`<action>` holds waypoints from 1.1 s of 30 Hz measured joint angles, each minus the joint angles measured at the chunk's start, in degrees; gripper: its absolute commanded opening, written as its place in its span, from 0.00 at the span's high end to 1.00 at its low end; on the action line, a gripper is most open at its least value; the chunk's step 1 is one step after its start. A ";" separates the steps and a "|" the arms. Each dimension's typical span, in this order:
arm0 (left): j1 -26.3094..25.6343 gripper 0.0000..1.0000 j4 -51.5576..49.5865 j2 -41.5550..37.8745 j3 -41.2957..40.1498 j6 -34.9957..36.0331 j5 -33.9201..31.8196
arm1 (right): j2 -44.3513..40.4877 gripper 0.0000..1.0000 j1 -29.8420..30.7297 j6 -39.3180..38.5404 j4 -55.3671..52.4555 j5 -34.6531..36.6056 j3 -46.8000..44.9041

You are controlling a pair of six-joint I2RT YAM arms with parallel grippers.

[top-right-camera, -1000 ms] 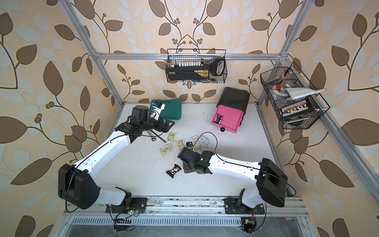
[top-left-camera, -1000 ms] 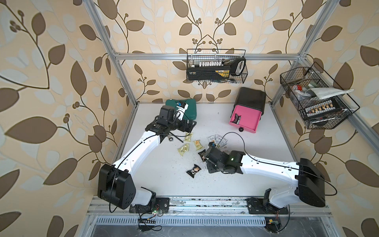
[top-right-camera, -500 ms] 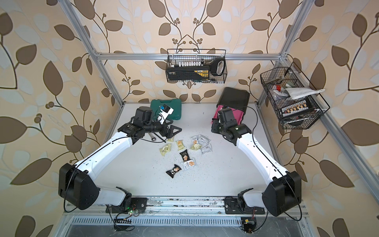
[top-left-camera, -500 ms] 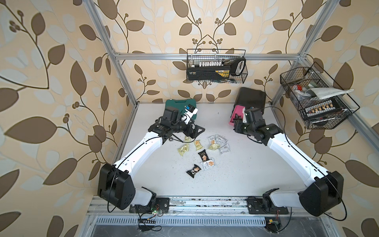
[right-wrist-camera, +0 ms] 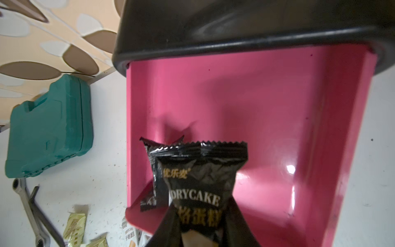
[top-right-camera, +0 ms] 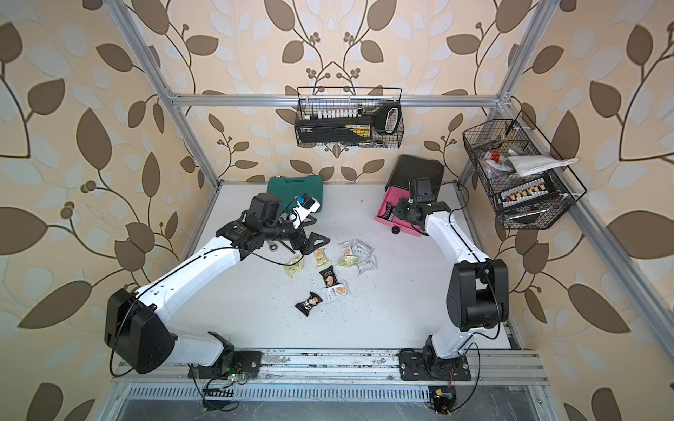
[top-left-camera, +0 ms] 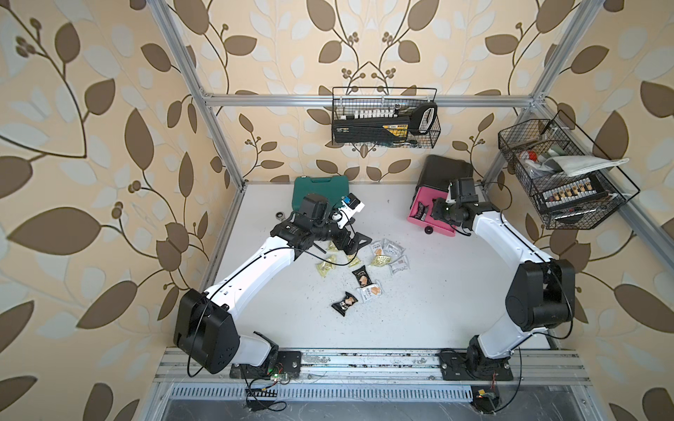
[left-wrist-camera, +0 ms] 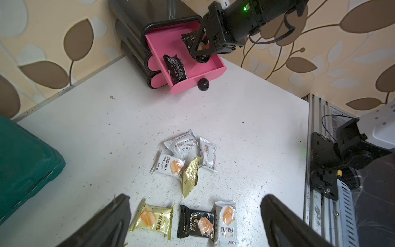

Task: Place the cookies into the drawer by color
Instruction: Place the cookie in the drawer.

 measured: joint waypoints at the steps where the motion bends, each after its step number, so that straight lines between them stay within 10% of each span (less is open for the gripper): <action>1: 0.00 0.02 -0.02 0.00 0.00 0.20 -0.57 | 1.01 0.68 0.00 -0.24 0.13 0.17 0.72; 19: 0.00 0.02 -0.04 0.00 0.00 0.02 -7.43 | -6.75 0.51 1.07 -1.40 -1.03 0.00 1.14; 33: 0.00 0.01 -1.07 0.17 0.04 -1.27 -12.52 | -23.43 0.50 27.56 -1.38 -6.45 -0.57 -11.78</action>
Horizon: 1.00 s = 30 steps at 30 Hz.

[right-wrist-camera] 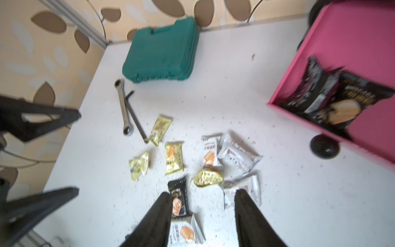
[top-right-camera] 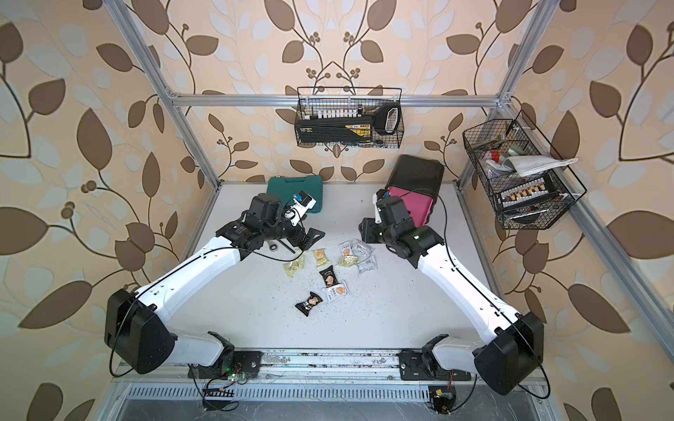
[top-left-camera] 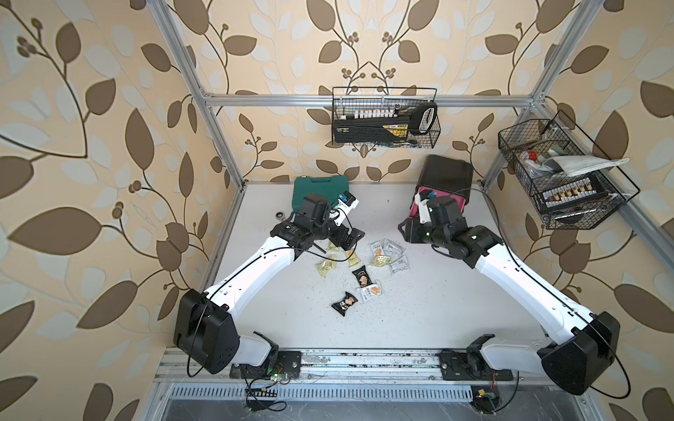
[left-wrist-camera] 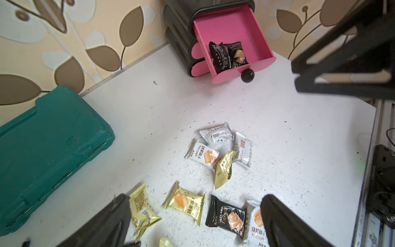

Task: Place the cookies into the drawer by color
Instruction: Place the cookie in the drawer, then pick up the cookie at the center of the board.

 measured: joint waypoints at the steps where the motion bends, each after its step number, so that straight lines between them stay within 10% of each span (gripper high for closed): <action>1: 0.00 0.02 -0.09 0.22 0.13 -0.22 -0.44 | -0.15 0.50 1.86 0.28 -0.63 -0.02 -0.92; 14: -4.07 0.52 -6.62 14.03 5.01 -29.86 -11.34 | -14.32 0.48 14.99 12.00 -3.04 1.81 -17.40; 25: -18.47 0.42 -16.94 25.05 7.85 -54.47 -20.81 | -18.36 0.43 15.23 12.61 -9.03 4.50 -18.40; 30: -21.11 0.18 -18.40 29.57 8.72 -61.90 -24.35 | -21.20 0.41 15.26 11.96 -10.91 4.98 -18.40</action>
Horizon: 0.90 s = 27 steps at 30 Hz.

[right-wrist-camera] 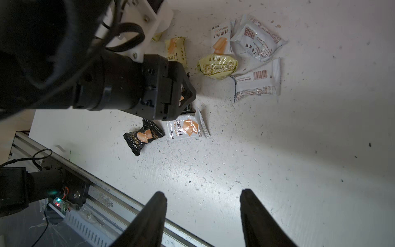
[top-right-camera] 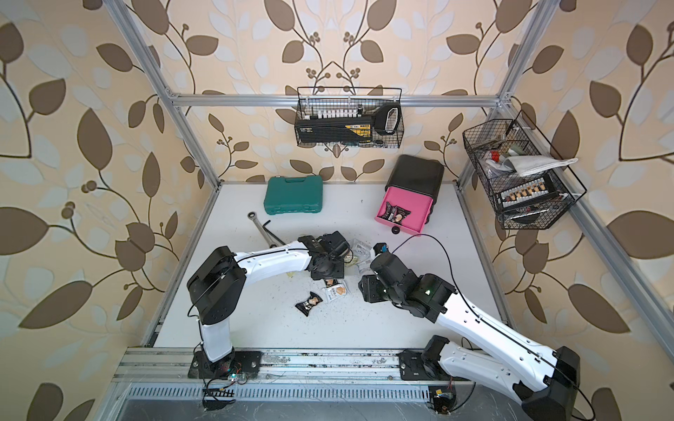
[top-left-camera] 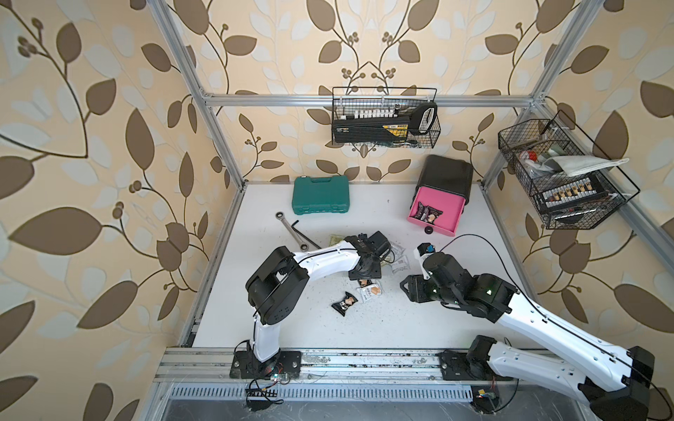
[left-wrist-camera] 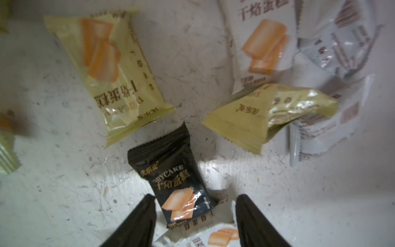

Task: Place the cookies into the drawer by color
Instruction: Pick up the cookie at the center of the board.

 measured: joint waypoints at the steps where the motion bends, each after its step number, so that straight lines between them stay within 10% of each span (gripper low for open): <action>1: 0.02 0.13 -0.13 0.63 0.07 -0.90 -0.59 | -0.59 0.40 0.02 -0.20 -0.31 0.09 0.00; 4: 0.11 0.07 -0.37 2.14 0.33 -3.67 -2.67 | -2.40 0.39 0.02 -0.94 -1.18 0.13 -0.02; 27: -0.02 0.66 -2.97 5.01 2.62 -9.70 -3.17 | -8.61 0.27 0.22 7.41 -10.88 14.56 1.25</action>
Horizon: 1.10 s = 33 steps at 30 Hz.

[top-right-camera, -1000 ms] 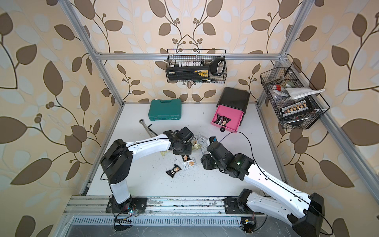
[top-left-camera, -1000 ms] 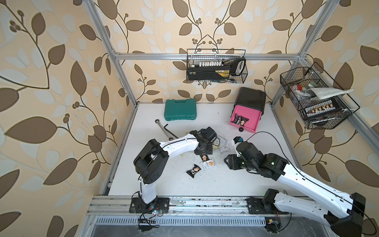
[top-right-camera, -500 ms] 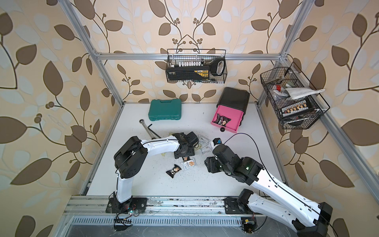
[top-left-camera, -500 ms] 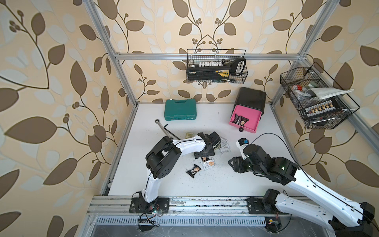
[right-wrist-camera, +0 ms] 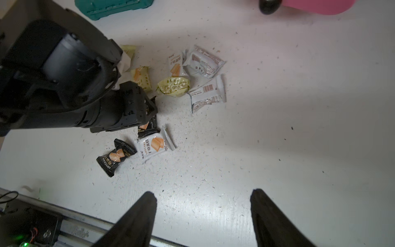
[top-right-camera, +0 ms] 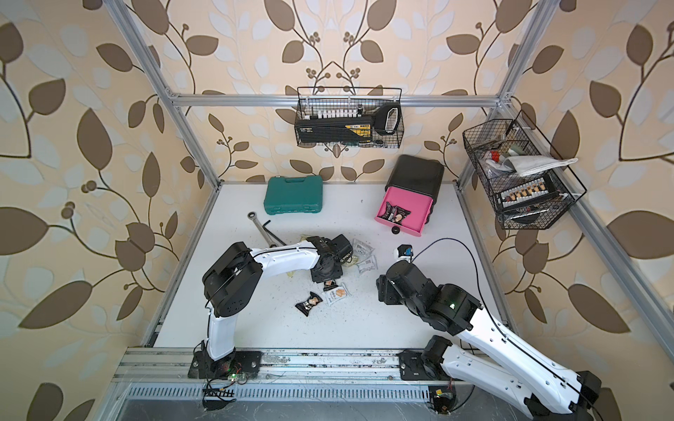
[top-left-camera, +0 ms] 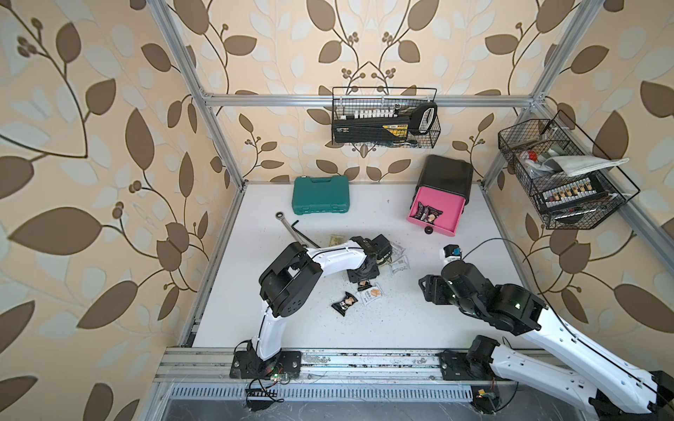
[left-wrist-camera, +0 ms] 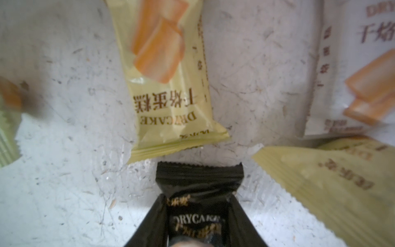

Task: Place the cookies into the drawer by color
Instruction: Pick up the cookie at the center of the board, then place the cookie in the drawer.

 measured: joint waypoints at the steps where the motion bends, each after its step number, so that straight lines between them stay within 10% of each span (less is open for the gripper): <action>1: 0.00 0.68 -0.09 0.00 0.13 0.22 0.13 | -0.04 0.27 0.00 1.07 -1.20 1.49 0.68; 11: -0.39 0.78 -2.60 0.02 8.39 6.16 3.28 | -0.39 0.27 0.00 1.92 -9.29 10.78 9.64; 22: -0.37 0.80 -4.55 3.30 37.18 20.11 4.00 | -1.33 0.27 -0.70 2.10 -15.50 18.27 14.08; 33: -0.33 0.81 5.38 17.90 57.40 30.77 1.25 | -0.31 0.28 -13.27 1.14 -16.22 14.40 14.36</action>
